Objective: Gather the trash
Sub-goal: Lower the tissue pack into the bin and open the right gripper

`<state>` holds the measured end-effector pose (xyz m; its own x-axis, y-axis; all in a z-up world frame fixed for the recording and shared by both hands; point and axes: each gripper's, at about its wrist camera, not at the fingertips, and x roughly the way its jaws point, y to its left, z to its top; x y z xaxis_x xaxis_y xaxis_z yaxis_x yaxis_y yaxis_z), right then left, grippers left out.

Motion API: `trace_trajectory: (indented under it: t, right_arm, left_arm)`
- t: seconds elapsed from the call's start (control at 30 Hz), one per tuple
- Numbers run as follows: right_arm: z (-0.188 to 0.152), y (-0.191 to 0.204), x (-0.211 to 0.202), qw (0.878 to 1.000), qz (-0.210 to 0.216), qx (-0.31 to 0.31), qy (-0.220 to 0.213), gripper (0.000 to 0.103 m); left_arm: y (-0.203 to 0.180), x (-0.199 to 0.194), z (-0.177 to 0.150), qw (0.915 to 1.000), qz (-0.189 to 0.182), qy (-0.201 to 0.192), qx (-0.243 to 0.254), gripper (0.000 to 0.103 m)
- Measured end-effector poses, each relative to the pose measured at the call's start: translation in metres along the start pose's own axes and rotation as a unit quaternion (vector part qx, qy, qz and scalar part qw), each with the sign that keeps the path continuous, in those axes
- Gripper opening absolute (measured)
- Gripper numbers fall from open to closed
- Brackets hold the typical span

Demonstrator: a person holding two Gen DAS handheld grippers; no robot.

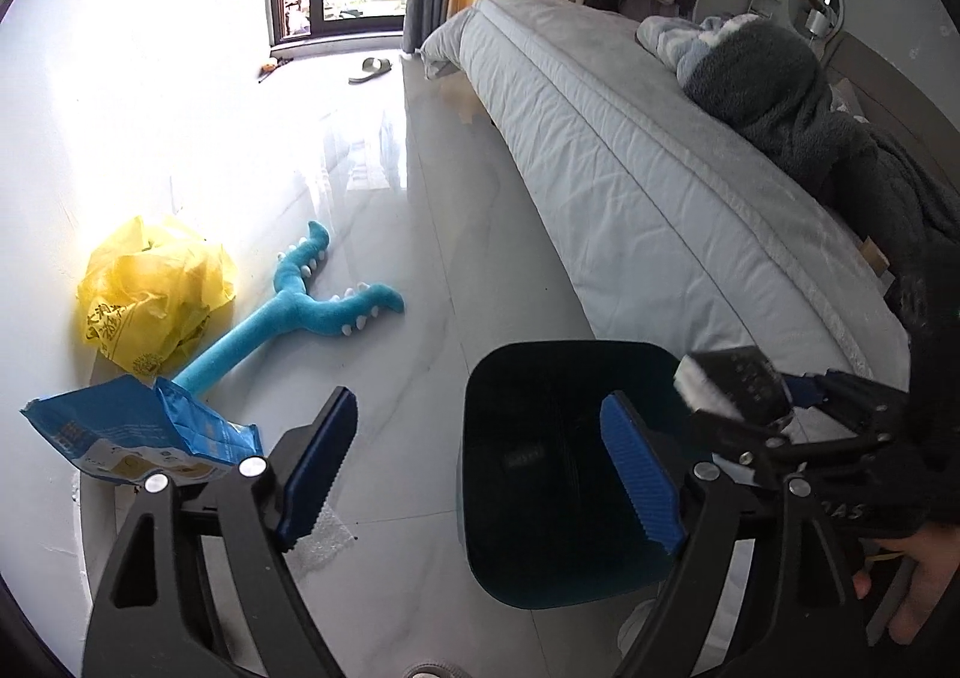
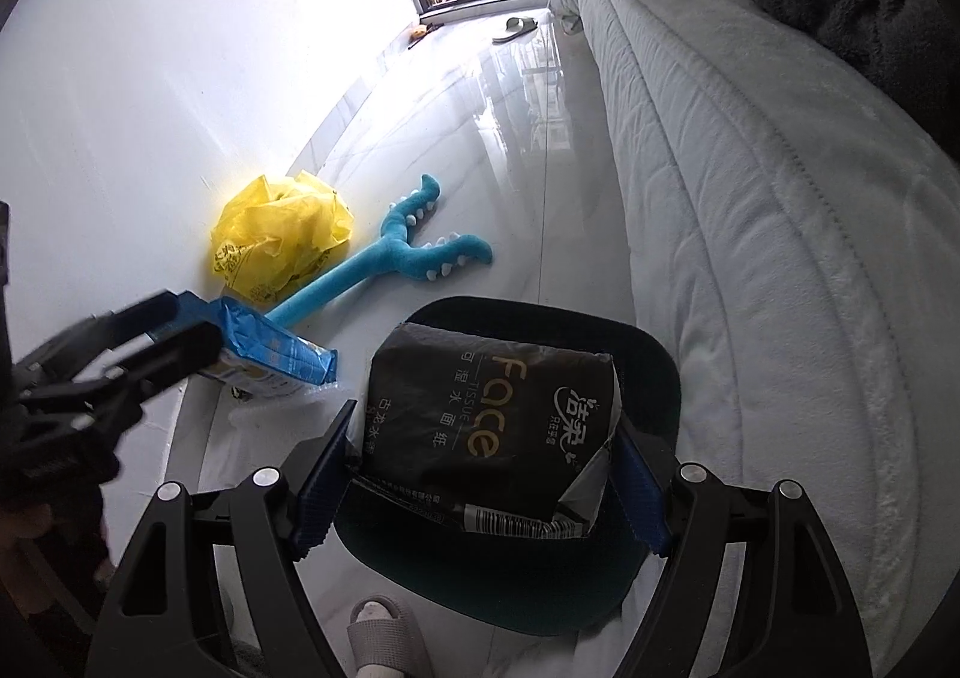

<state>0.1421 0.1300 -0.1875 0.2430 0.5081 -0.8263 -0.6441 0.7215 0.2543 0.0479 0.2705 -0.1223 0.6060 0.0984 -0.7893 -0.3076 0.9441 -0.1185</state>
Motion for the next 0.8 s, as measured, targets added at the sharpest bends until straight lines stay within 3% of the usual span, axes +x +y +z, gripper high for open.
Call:
trace_trajectory:
  t: [0.4, 0.8]
  right_arm:
    - [-0.022, 0.006, 0.054, 0.997, -0.022, -0.018, 0.071, 0.078]
    - [-0.03, -0.003, 0.077, 0.993, -0.036, -0.011, 0.108, 0.08]
  left_arm:
    - [-0.018, -0.052, 0.02, 0.997, 0.004, -0.073, 0.028, 0.093]
    - [-0.026, -0.08, 0.027, 0.9918, -0.008, -0.121, 0.04, 0.096]
